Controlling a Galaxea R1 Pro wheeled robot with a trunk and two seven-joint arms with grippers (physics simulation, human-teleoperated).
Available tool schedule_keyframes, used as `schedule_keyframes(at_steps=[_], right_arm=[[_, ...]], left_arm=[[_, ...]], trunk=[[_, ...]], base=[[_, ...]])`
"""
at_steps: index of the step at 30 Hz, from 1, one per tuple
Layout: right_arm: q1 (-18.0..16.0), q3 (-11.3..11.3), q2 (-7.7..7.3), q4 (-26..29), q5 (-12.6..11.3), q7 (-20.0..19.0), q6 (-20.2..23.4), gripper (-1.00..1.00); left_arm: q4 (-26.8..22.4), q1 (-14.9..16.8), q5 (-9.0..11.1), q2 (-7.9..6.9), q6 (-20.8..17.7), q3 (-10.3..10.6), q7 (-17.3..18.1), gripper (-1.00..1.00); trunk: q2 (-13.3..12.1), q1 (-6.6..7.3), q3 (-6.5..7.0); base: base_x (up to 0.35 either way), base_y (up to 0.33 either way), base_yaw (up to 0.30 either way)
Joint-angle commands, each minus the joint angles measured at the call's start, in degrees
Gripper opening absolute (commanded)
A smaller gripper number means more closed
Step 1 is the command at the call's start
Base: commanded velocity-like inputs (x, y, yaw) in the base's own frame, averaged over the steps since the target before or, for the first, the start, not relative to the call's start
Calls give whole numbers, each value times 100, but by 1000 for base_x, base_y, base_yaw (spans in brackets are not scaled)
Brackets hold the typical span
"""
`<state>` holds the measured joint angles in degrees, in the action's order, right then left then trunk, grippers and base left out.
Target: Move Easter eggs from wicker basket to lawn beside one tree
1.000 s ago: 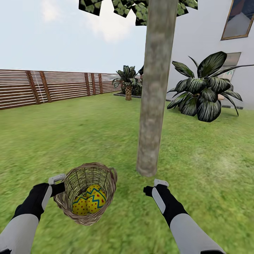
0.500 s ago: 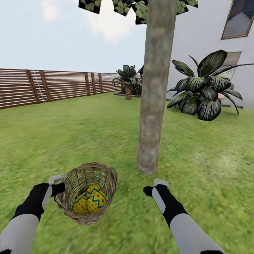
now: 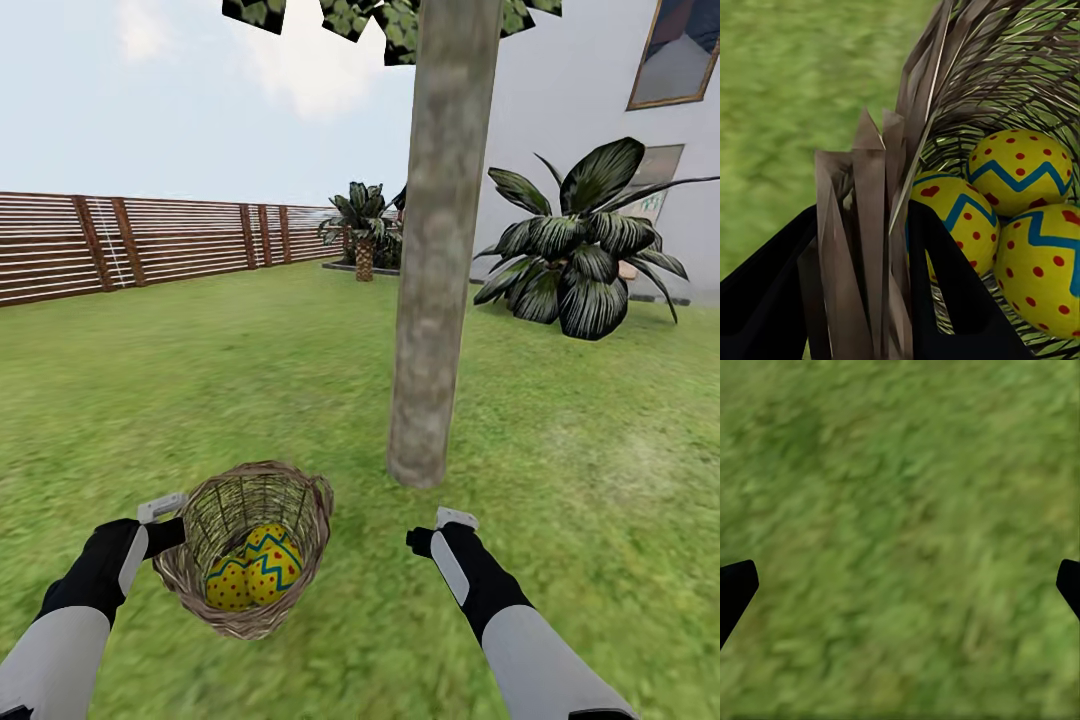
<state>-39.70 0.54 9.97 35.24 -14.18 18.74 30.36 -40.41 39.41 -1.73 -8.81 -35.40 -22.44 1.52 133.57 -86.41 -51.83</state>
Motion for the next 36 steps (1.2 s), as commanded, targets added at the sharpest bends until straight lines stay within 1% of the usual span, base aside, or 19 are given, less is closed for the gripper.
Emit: schedule_keyframes(at_steps=[1, 11, 14, 17, 19, 21, 24, 31, 36], right_arm=[[-2, 5, 3, 9, -56, 42, 14, 100], [-2, -1, 3, 9, -51, 42, 14, 100], [-2, -1, 3, 9, -52, 42, 14, 100], [-2, 2, 3, 9, -53, 42, 11, 100], [-2, 6, 3, 9, -56, 42, 7, 100], [-2, 7, 3, 9, -58, 42, -16, 100], [-2, -5, 3, 9, -55, 42, -268, 100], [6, -15, 3, 9, -49, 35, -342, 100], [6, -19, 3, 9, -50, 24, -346, 100]], left_arm=[[-10, 5, 15, 2, -28, -15, 12, -100], [-61, 5, 15, -15, -97, -20, 24, -100], [-118, 5, 15, -22, -361, -21, 32, -100], [-338, 5, 15, -24, -855, -23, 33, -100], [-412, 5, 15, -24, -1000, -23, 33, -100], [-428, 5, 15, -28, -1035, -23, 33, -100], [-432, 5, 15, -32, -1041, -24, 33, -100], [-425, 5, 15, -16, -966, -24, 8, -100], [-483, 5, 22, -24, -977, -32, 31, -100]], trunk=[[45, -21, -24], [446, -241, -203], [566, -307, -257], [686, -373, -311], [766, -416, -347], [847, -460, -383], [967, -526, -437], [976, -544, -592], [976, -544, -592]], base=[[0, 0, 0], [0, 0, 0], [0, 0, 0], [0, 0, 0], [0, 0, 0], [0, 0, 0], [0, 0, 0], [0, 0, 0], [0, 0, 0]])
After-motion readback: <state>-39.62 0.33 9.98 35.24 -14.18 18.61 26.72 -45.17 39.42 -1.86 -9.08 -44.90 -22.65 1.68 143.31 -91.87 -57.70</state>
